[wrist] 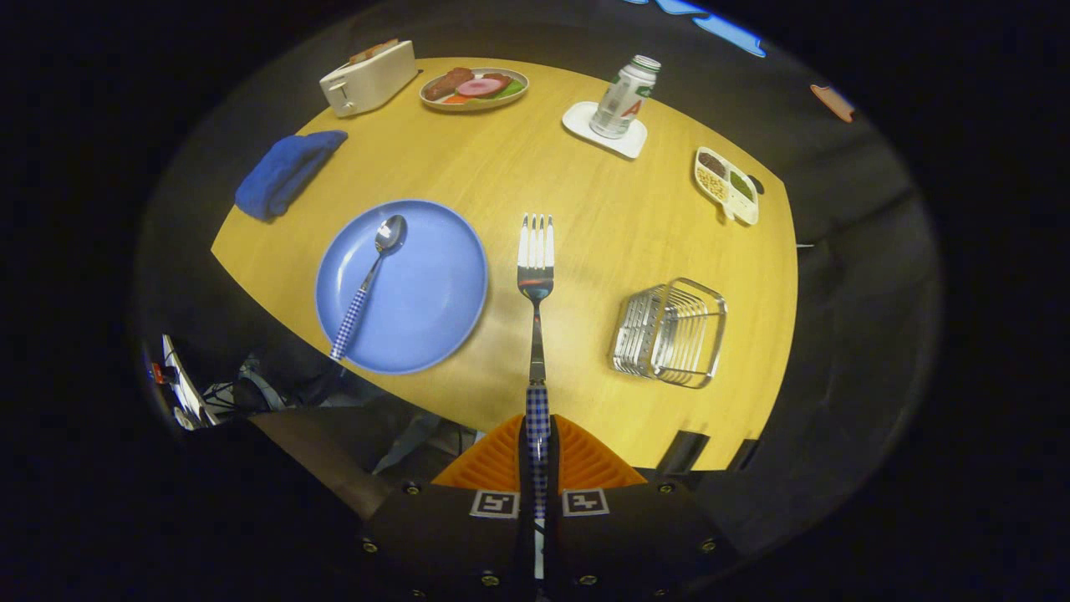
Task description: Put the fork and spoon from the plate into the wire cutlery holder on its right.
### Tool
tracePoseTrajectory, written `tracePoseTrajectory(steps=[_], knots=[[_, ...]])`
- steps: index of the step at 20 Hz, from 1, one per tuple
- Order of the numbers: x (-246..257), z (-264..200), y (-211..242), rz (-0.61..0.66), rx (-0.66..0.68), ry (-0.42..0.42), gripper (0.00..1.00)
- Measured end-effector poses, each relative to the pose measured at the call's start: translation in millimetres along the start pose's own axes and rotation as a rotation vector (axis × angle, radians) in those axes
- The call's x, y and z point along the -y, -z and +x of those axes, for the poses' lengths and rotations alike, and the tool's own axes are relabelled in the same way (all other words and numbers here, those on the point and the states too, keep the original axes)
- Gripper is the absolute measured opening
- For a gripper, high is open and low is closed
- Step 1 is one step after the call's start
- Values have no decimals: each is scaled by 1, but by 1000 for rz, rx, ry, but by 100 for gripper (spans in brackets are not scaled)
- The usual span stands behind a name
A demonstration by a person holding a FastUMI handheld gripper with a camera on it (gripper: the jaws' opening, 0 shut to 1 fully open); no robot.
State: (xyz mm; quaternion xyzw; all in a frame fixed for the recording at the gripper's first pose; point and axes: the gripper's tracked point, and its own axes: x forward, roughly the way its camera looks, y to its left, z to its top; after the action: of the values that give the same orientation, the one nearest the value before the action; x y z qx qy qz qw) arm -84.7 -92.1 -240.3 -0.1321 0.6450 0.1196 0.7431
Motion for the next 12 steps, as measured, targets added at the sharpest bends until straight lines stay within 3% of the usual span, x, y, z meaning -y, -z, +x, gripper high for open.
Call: tracePoseTrajectory(steps=[4, 12], knots=[[48, -13, 17, 0, -34, 69, 5], [103, -6, 47, -57, -213, 125, 4]])
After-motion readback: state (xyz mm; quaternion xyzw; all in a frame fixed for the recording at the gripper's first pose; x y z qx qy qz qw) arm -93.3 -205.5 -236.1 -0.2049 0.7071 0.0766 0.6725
